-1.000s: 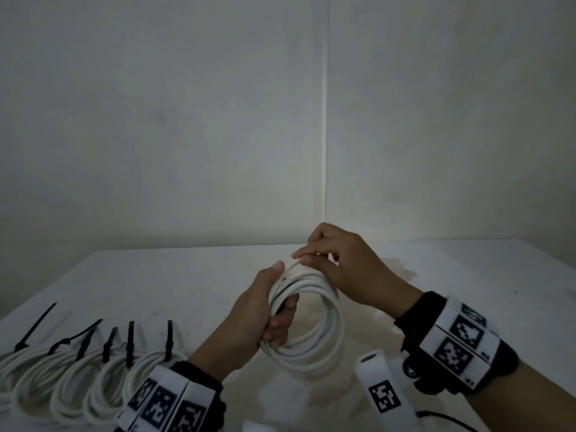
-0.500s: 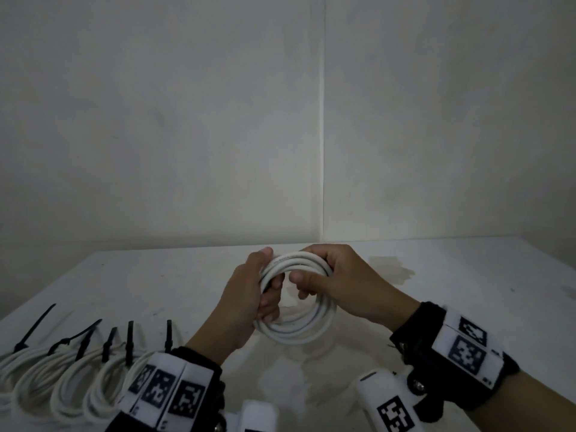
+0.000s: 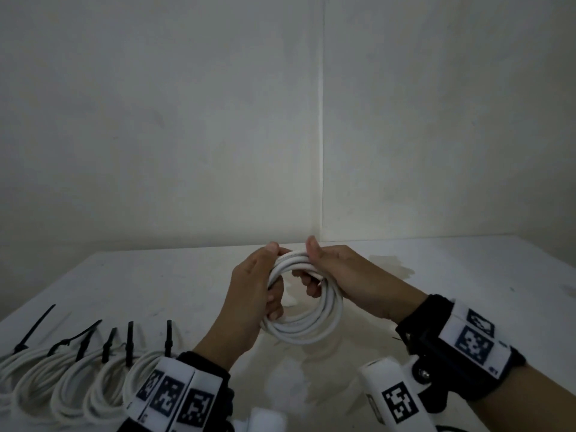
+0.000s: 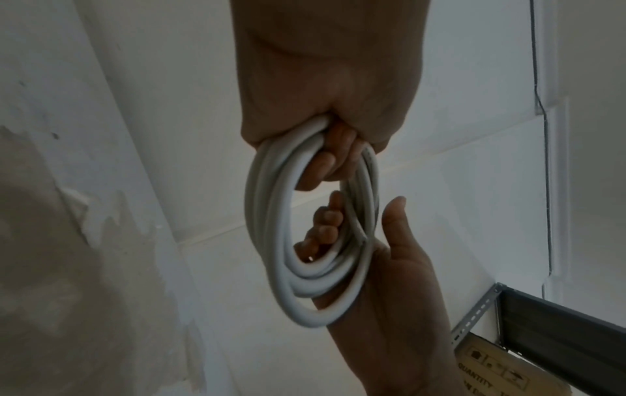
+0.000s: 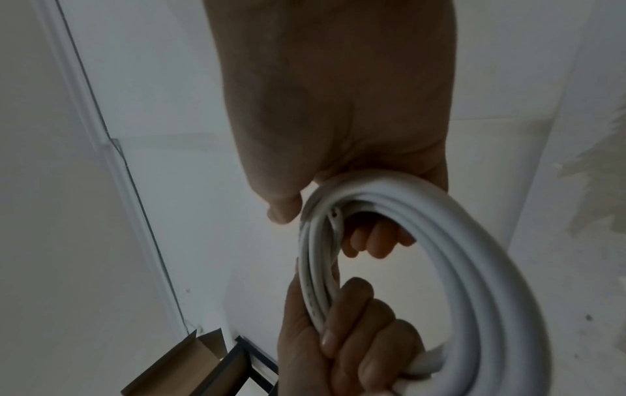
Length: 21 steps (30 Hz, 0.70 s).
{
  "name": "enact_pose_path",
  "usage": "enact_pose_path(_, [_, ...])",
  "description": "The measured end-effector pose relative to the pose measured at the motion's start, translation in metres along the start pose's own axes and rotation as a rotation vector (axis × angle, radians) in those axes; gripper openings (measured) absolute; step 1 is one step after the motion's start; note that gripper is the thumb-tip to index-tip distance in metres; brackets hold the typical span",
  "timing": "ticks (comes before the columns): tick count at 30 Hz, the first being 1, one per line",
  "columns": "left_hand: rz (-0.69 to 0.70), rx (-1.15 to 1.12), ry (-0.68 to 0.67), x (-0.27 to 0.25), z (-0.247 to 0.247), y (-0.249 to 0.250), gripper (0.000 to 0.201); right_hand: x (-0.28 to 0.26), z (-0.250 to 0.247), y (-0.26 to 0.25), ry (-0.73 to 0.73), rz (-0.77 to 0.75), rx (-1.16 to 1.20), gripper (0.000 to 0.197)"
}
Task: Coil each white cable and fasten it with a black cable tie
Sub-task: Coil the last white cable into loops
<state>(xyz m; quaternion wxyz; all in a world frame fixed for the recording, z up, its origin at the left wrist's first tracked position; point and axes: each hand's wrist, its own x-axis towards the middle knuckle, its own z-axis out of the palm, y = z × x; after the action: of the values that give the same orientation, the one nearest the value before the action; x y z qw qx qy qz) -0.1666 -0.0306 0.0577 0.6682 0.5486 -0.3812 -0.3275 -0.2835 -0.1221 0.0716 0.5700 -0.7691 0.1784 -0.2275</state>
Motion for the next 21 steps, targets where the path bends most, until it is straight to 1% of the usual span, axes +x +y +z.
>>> enact_pose_path(3, [-0.025, -0.084, 0.047, 0.002, 0.002, -0.001, 0.037, -0.001, 0.004, 0.004, 0.094, -0.058, 0.04, 0.044])
enact_pose_path(6, [-0.025, -0.082, 0.046, 0.002, 0.004, -0.003, 0.037, 0.0, 0.011, 0.011, 0.22, -0.142, 0.001, 0.033])
enact_pose_path(9, [-0.052, -0.094, 0.043, 0.002, 0.005, -0.003, 0.038, 0.004, 0.016, 0.014, 0.296, -0.213, -0.038, 0.041])
enact_pose_path(12, [-0.086, -0.137, 0.021, 0.001, 0.008, -0.002, 0.04, 0.01, 0.016, 0.015, 0.374, -0.277, -0.033, 0.039])
enact_pose_path(13, [-0.096, -0.151, 0.01, 0.0, 0.008, -0.002, 0.04, 0.012, 0.016, 0.016, 0.402, -0.301, -0.049, 0.041])
enact_pose_path(15, [-0.124, -0.166, -0.025, 0.001, 0.009, -0.001, 0.039, 0.015, 0.016, 0.018, 0.467, -0.337, -0.11, 0.052])
enact_pose_path(18, [-0.176, -0.187, -0.082, 0.001, 0.008, -0.001, 0.036, 0.016, 0.015, 0.014, 0.538, -0.315, -0.148, 0.061])
enact_pose_path(21, [-0.208, -0.216, -0.101, -0.001, 0.008, -0.002, 0.034, 0.018, 0.015, 0.01, 0.542, -0.279, -0.17, 0.072])
